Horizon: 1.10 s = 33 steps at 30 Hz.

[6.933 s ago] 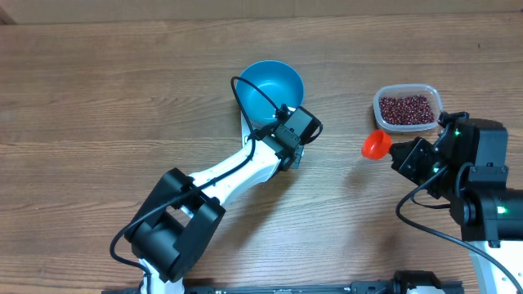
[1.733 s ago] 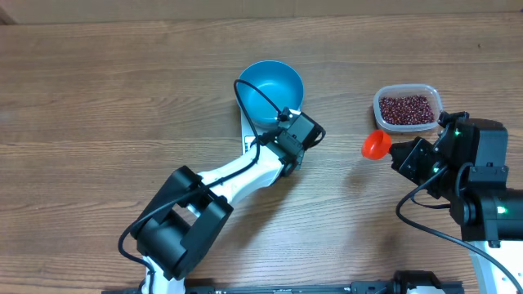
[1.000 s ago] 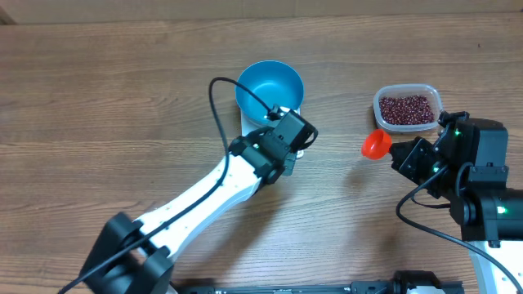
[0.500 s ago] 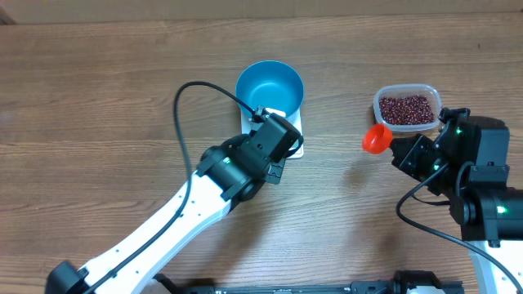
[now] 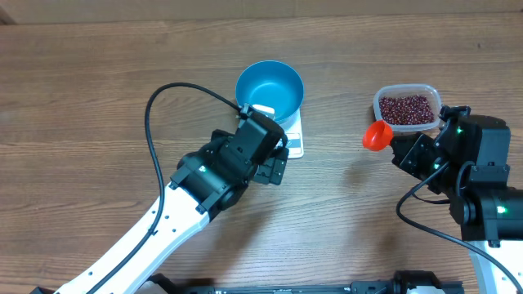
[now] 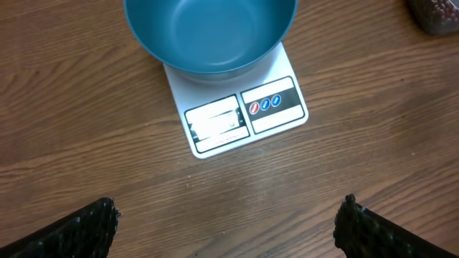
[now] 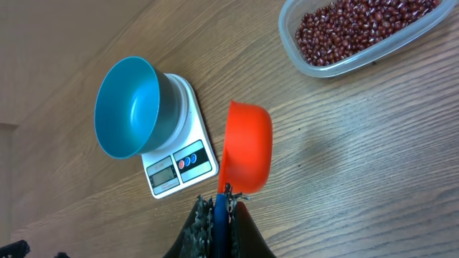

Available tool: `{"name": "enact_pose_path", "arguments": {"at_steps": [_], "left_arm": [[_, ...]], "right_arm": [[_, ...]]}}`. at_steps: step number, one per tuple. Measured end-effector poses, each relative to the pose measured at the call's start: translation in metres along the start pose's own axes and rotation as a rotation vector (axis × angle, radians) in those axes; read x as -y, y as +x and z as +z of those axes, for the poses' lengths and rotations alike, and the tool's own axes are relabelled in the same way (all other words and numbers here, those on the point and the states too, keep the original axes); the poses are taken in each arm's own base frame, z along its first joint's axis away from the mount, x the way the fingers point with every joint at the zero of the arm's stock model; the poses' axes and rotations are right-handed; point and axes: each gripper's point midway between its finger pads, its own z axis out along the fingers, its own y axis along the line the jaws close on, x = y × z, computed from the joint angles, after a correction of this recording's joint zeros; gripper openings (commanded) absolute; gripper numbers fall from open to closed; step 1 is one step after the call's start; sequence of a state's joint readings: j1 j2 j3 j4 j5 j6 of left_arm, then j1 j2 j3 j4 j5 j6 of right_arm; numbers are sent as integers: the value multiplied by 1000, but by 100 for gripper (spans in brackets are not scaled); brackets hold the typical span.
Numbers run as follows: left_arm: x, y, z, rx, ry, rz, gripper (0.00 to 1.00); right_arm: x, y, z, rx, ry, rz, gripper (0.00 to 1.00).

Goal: Scoop item into bowl and weigh 150g on scale
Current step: 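Pull the left gripper back from the scale toward the front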

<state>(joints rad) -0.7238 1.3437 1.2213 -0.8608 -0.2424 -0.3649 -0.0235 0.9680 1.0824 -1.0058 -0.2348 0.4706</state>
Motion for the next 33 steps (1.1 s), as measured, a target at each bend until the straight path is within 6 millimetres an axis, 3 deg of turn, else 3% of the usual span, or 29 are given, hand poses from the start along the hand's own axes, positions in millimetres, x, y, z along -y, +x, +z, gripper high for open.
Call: {"name": "enact_pose_path", "arguments": {"at_steps": [7,18,23,33], "left_arm": [[0,-3,-13,15,71,62,99],[-15,7,-45,108,157,81,99],[-15,20,-50,172,198,75,99],[-15,21,-50,182,204,73,100]], "right_arm": [[1,2,0,-8,5,2,4],[7,12,0,-47,30,14,4],[8,13,0,-50,34,16,4],[8,13,0,-52,35,16,4]]}}
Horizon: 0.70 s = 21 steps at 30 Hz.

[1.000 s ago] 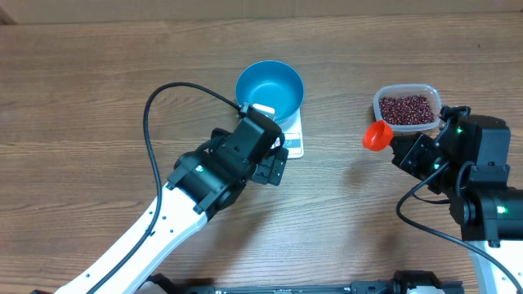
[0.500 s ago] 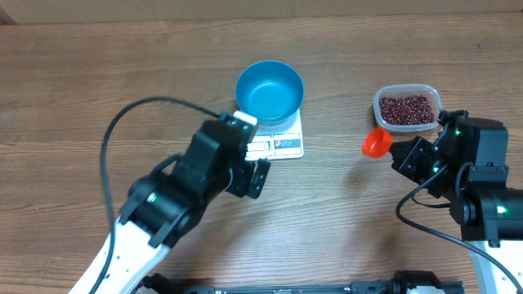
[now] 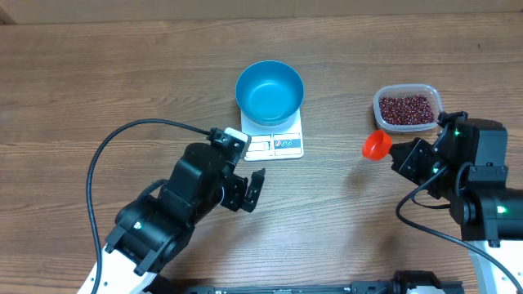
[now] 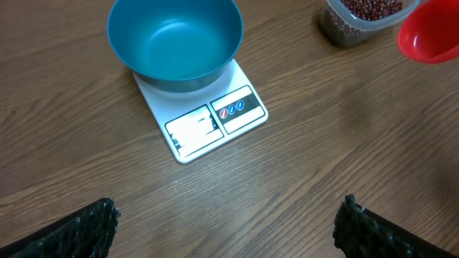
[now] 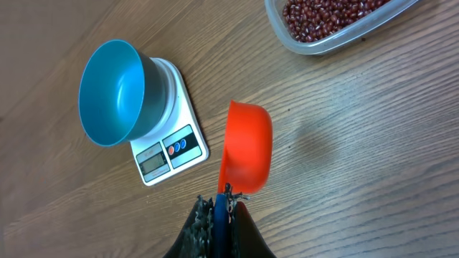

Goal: Scoop item into bowl and weigh 150g on scale
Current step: 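Pull the left gripper back from the scale toward the front, then move the red scoop with the right gripper over the bean tub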

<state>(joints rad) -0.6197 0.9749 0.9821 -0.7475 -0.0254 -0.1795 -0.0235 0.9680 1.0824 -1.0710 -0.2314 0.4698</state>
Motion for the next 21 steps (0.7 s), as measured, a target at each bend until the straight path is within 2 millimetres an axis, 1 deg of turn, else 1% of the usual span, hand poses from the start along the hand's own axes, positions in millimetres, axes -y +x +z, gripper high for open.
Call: {"name": "enact_pose_path", "arguments": {"at_steps": [8,15,21], "left_arm": [[-1,9,18,-68,-12,2,100],[-1,23,35,-147,-15,3,99],[4,18,37,-128,11,1,99]], "right_arm": [[3,5,0,-21,13,7,4],[5,9,0,-36,21,-15,4],[8,11,2,-54,33,-63,4]]}}
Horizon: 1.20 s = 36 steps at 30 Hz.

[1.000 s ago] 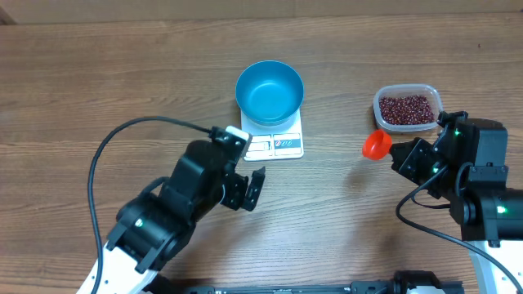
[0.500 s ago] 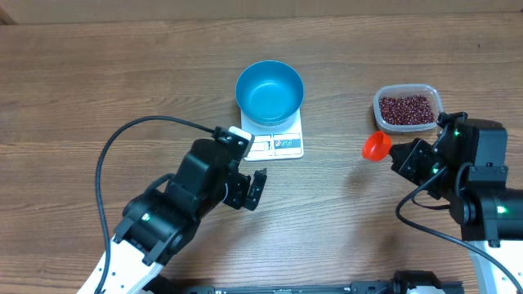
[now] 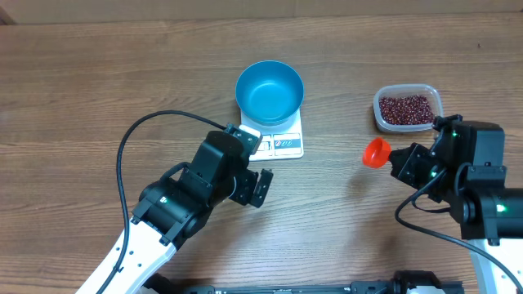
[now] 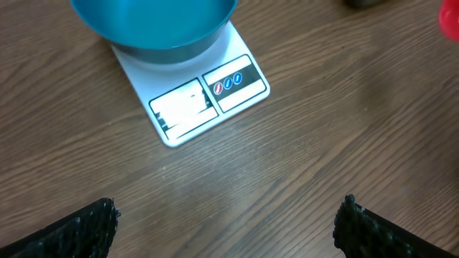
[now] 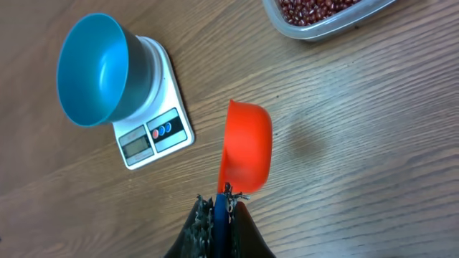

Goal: Scoop item into bowl and weigh 150g on scale
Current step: 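Move the red scoop with the right gripper over the bean tub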

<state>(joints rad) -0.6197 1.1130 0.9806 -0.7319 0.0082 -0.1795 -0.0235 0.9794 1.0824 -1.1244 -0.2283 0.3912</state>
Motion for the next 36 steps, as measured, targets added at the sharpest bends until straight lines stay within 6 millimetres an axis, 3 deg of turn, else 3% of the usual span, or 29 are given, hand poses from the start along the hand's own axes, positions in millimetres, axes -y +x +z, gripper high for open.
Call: {"name": "enact_pose_path", "arguments": {"at_steps": [8,14,19,23,28,36], "left_arm": [[2,1,0,-3,11,0,99],[3,-3,0,12,15,0,99],[4,-4,0,16,19,0,99],[4,-5,0,19,22,0,99],[3,-5,0,19,18,0,99],[-1,-6,0,26,-10,4,100]], "right_arm": [[7,-1,16,-124,69,-52,4],[2,-43,5,-85,158,-91,4],[-8,-88,-16,62,194,-124,4],[-10,-109,-29,149,207,-128,4],[17,-122,-27,151,279,-115,4],[74,-136,16,19,390,-97,4]]}}
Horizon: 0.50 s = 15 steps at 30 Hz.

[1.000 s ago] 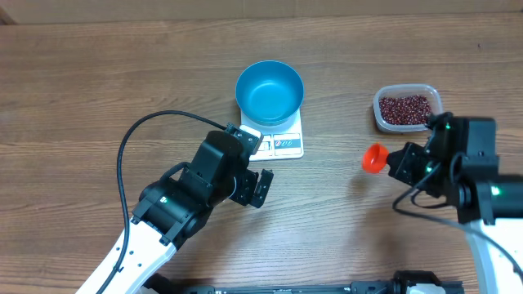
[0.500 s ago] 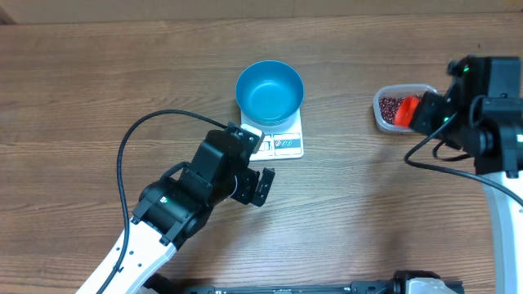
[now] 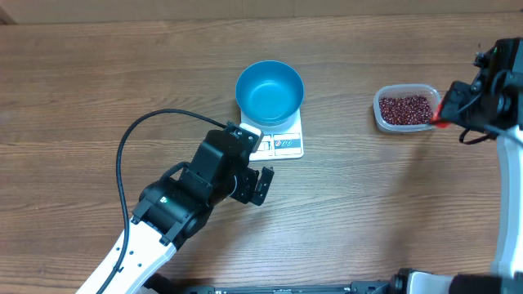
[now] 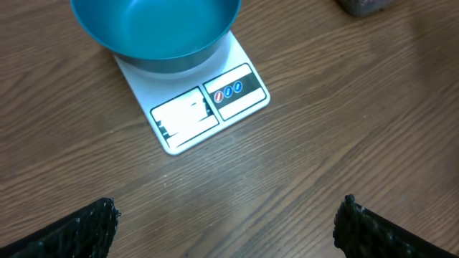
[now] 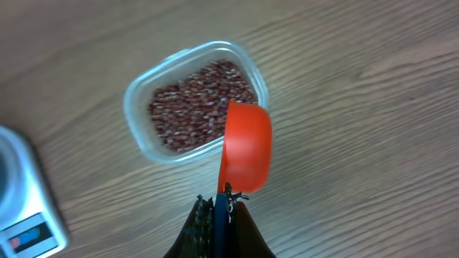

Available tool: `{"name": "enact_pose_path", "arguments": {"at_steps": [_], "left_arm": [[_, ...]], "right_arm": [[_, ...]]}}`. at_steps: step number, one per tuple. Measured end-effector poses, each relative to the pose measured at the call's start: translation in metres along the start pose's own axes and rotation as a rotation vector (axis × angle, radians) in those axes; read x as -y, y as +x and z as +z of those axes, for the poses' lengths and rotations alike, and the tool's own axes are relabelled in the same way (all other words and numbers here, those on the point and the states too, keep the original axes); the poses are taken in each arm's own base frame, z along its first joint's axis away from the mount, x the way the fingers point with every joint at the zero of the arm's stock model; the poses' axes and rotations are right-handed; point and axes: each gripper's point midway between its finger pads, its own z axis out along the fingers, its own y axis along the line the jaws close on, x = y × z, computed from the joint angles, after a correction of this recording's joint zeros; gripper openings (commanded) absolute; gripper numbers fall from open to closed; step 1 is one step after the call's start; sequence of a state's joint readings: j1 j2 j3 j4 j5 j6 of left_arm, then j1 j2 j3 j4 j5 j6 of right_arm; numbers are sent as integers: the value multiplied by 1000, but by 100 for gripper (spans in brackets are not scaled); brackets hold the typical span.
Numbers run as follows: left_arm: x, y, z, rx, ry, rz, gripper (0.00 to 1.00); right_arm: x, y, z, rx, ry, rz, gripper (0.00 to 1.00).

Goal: Scoop item into bowl and weigh 150g on scale
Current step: 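Move the red scoop with the right gripper over the bean tub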

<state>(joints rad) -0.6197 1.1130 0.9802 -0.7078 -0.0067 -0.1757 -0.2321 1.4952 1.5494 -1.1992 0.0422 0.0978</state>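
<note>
An empty blue bowl [image 3: 270, 91] stands on the white scale [image 3: 282, 145] at the table's middle. A clear tub of red beans [image 3: 404, 109] sits at the right. My right gripper [image 5: 218, 201] is shut on the blue handle of an orange scoop [image 5: 245, 146], whose empty cup hangs over the tub's right edge; overhead only a sliver of the scoop [image 3: 440, 121] shows by the arm. My left gripper [image 4: 226, 218] is open, low over bare wood just in front of the scale [image 4: 204, 109].
The left arm's black cable [image 3: 143, 143] loops over the wood left of the scale. The right arm [image 3: 490, 98] reaches in from the table's right edge.
My right gripper has carried the orange scoop from the wood in front of the tub to over the tub's right edge. The left gripper has barely shifted.
At first my left gripper was open right at the scale and the right held the scoop beside the tub. The left arm then stood further back, then near the scale again. The scoop stayed empty throughout and now hangs over the beans.
</note>
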Motion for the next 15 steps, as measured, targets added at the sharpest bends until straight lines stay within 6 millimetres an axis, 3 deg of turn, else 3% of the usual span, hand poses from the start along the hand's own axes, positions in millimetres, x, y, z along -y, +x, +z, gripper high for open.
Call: {"name": "enact_pose_path", "arguments": {"at_steps": [4,15], "left_arm": [[-5,-2,0,9,-27,1,100],[-9,-8,0,34,-53,22,100]], "right_arm": [[0,-3,17,-24,-6,-46,4],[-9,-29,19,78,-41,-162,4]]}}
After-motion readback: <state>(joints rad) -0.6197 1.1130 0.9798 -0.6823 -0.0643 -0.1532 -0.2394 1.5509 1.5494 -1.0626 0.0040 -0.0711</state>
